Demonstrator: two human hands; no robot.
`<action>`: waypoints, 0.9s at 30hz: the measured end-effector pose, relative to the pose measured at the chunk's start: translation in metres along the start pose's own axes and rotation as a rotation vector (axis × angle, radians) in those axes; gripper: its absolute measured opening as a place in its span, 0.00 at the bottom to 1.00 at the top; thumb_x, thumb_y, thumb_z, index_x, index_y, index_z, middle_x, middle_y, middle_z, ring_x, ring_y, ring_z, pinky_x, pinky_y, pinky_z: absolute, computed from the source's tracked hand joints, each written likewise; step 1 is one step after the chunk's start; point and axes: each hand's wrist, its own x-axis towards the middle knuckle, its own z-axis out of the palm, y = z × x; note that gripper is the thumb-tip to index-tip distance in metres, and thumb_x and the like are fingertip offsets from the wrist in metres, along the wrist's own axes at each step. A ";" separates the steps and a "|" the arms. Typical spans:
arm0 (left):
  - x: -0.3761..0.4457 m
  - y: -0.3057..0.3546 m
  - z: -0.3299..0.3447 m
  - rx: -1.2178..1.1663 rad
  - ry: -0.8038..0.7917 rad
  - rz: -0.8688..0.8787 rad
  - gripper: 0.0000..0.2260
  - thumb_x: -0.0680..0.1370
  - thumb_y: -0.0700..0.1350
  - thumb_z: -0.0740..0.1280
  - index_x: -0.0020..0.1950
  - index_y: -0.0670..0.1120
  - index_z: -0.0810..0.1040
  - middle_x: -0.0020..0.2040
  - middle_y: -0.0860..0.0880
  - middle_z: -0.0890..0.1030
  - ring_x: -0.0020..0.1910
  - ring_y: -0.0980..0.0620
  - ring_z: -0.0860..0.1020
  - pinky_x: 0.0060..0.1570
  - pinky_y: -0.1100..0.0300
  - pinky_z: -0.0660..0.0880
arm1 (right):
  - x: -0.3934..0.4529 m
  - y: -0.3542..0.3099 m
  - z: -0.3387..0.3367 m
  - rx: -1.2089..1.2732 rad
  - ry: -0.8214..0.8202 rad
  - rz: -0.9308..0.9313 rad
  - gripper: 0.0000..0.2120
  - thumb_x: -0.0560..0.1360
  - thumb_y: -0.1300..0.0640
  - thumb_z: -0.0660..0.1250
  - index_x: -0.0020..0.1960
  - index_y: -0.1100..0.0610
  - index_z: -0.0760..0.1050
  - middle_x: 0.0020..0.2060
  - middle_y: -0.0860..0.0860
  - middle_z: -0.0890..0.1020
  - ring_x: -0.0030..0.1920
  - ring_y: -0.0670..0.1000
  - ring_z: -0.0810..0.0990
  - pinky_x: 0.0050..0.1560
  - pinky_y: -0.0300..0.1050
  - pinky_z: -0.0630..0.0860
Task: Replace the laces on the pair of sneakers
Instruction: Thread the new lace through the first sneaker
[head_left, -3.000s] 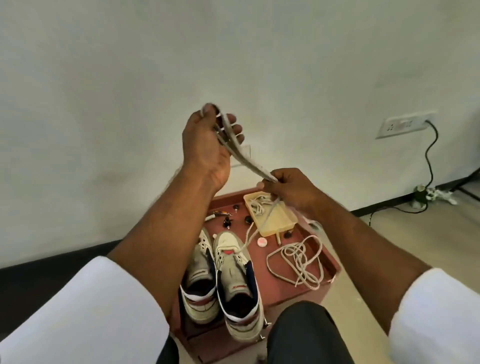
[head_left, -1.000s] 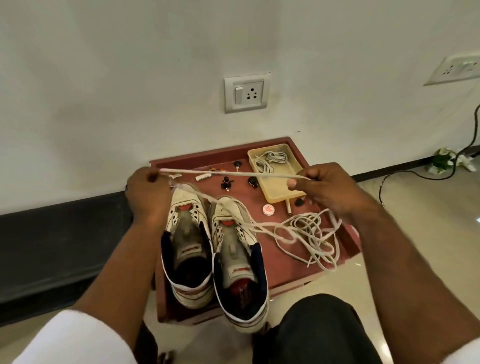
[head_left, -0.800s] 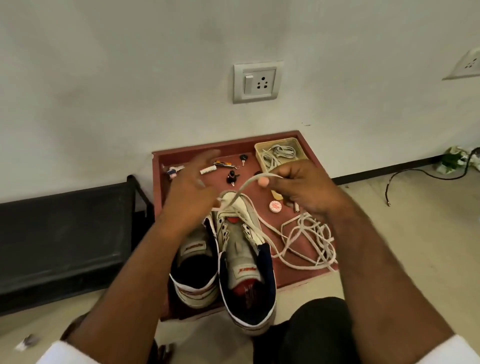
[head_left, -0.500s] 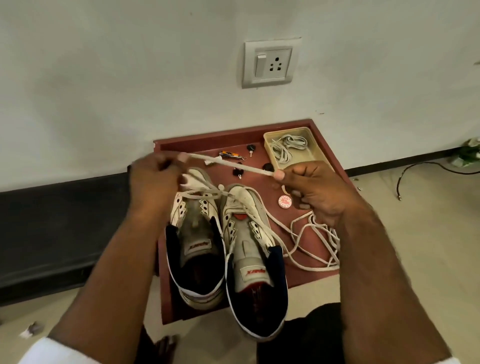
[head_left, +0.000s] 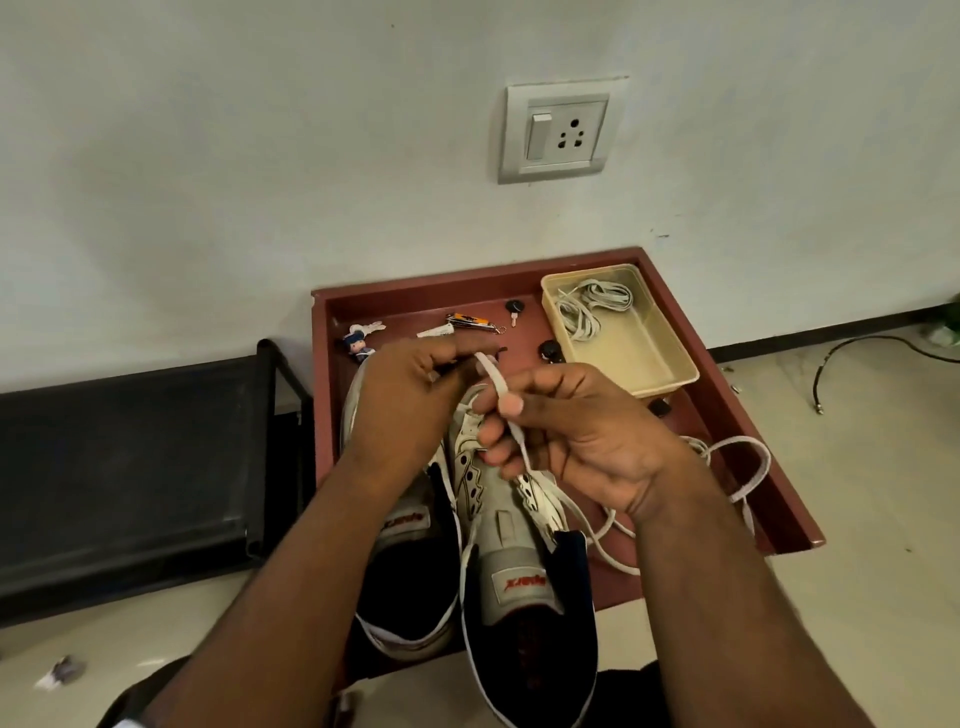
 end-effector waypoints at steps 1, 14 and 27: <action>-0.001 -0.002 0.002 0.036 -0.049 0.019 0.12 0.74 0.36 0.70 0.46 0.53 0.86 0.39 0.64 0.83 0.41 0.66 0.81 0.44 0.70 0.73 | 0.003 0.000 0.005 0.105 0.029 -0.052 0.08 0.69 0.63 0.68 0.46 0.61 0.84 0.37 0.58 0.84 0.35 0.52 0.84 0.35 0.42 0.81; 0.006 -0.006 -0.030 0.162 -0.340 -0.174 0.04 0.72 0.51 0.75 0.38 0.54 0.83 0.32 0.52 0.80 0.30 0.52 0.77 0.33 0.56 0.75 | 0.022 0.014 -0.030 -1.065 0.369 -0.471 0.05 0.73 0.60 0.72 0.48 0.57 0.85 0.36 0.42 0.81 0.39 0.40 0.79 0.41 0.32 0.72; 0.006 -0.003 -0.027 -0.229 -0.066 0.013 0.05 0.71 0.46 0.75 0.45 0.48 0.82 0.39 0.57 0.84 0.39 0.62 0.80 0.39 0.69 0.73 | 0.012 0.001 0.009 -0.241 -0.161 -0.029 0.10 0.73 0.62 0.68 0.52 0.63 0.82 0.44 0.59 0.86 0.44 0.56 0.85 0.50 0.48 0.82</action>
